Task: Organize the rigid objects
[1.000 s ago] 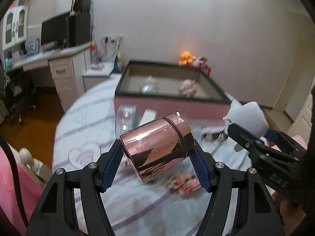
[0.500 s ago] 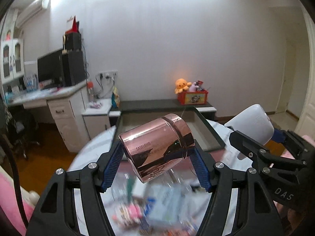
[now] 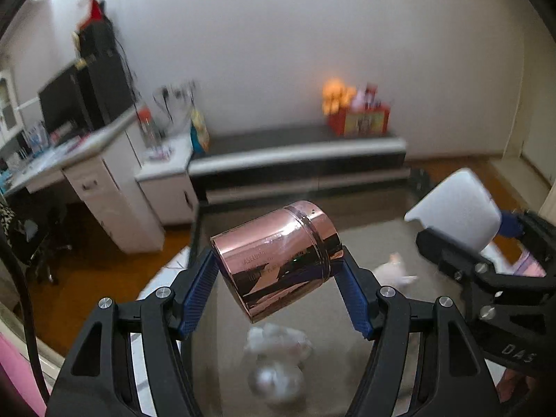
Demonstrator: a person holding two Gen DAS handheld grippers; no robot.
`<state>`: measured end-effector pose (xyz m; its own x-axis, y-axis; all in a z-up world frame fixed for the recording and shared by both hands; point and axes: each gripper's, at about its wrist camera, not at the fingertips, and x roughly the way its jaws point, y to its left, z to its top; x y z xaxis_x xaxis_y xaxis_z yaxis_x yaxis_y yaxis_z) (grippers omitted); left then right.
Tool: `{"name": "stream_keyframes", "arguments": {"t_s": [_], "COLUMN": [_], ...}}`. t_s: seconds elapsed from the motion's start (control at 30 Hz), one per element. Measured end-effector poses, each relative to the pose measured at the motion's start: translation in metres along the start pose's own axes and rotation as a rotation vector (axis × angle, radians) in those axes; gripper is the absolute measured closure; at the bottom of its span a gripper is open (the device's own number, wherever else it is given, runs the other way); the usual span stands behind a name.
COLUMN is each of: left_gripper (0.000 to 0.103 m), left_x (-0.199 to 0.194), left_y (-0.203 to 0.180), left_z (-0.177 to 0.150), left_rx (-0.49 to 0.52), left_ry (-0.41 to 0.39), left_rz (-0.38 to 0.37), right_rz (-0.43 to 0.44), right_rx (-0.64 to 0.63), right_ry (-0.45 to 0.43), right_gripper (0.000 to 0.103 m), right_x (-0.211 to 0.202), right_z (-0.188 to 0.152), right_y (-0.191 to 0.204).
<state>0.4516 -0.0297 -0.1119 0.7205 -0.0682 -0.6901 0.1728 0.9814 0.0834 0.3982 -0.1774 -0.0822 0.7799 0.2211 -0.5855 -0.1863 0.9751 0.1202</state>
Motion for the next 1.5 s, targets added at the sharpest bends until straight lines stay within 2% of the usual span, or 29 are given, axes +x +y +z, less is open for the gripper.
{"name": "stream_keyframes", "arguments": {"t_s": [0.13,0.27,0.3,0.37,0.47,0.5,0.63,0.77,0.83,0.93,1.13,1.2,1.33,1.5], "left_gripper": [0.034,0.033,0.032,0.023,0.021,0.02,0.015,0.008,0.003,0.001,0.001,0.001,0.001,0.001], "left_x": [0.052,0.071,0.07,0.062,0.041,0.032,-0.028,-0.098,-0.14,-0.188,-0.258,-0.276,-0.311,-0.343], "left_y": [-0.001,-0.005,-0.007,-0.015,-0.019,-0.017,-0.005,0.003,0.004,-0.001,-0.008,-0.01,-0.017,-0.019], "left_z": [0.003,0.001,0.0,0.0,-0.001,-0.002,-0.012,-0.034,-0.05,-0.071,-0.113,-0.126,-0.15,-0.175], "left_rx": [0.025,0.019,0.029,0.055,0.068,0.064,0.012,-0.033,-0.054,-0.046,-0.068,-0.074,-0.078,-0.11], "left_ry": [0.121,0.223,0.224,0.205,0.158,0.14,0.022,-0.105,-0.19,-0.29,-0.4,-0.42,-0.473,-0.524], "left_rz": [0.013,-0.023,-0.029,-0.029,-0.013,-0.014,-0.01,-0.02,-0.009,0.048,0.084,0.081,0.122,0.081], "right_rz": [-0.021,-0.005,-0.009,-0.03,0.008,0.031,0.061,0.057,0.028,0.009,-0.043,-0.064,-0.089,-0.107], "right_rx": [0.023,0.067,0.069,0.052,0.069,0.084,0.092,0.066,0.032,-0.005,-0.035,-0.046,-0.062,-0.064], "right_ry": [0.124,0.228,0.247,0.248,0.226,0.218,0.117,-0.036,-0.105,-0.202,-0.312,-0.338,-0.381,-0.432], "right_gripper": [0.027,0.027,0.027,0.02,0.018,0.012,0.011,0.011,0.011,0.011,0.011,0.011,0.011,0.011], "right_x": [0.057,0.087,0.088,0.089,0.081,0.077,0.032,-0.04,-0.074,-0.124,-0.202,-0.222,-0.255,-0.289], "right_z": [0.001,-0.002,-0.002,-0.001,-0.002,0.0,-0.005,-0.017,-0.026,-0.043,-0.066,-0.073,-0.089,-0.113], "right_y": [-0.012,-0.023,-0.024,-0.024,-0.023,-0.023,-0.018,-0.005,0.005,0.022,0.042,0.046,0.056,0.062]}}
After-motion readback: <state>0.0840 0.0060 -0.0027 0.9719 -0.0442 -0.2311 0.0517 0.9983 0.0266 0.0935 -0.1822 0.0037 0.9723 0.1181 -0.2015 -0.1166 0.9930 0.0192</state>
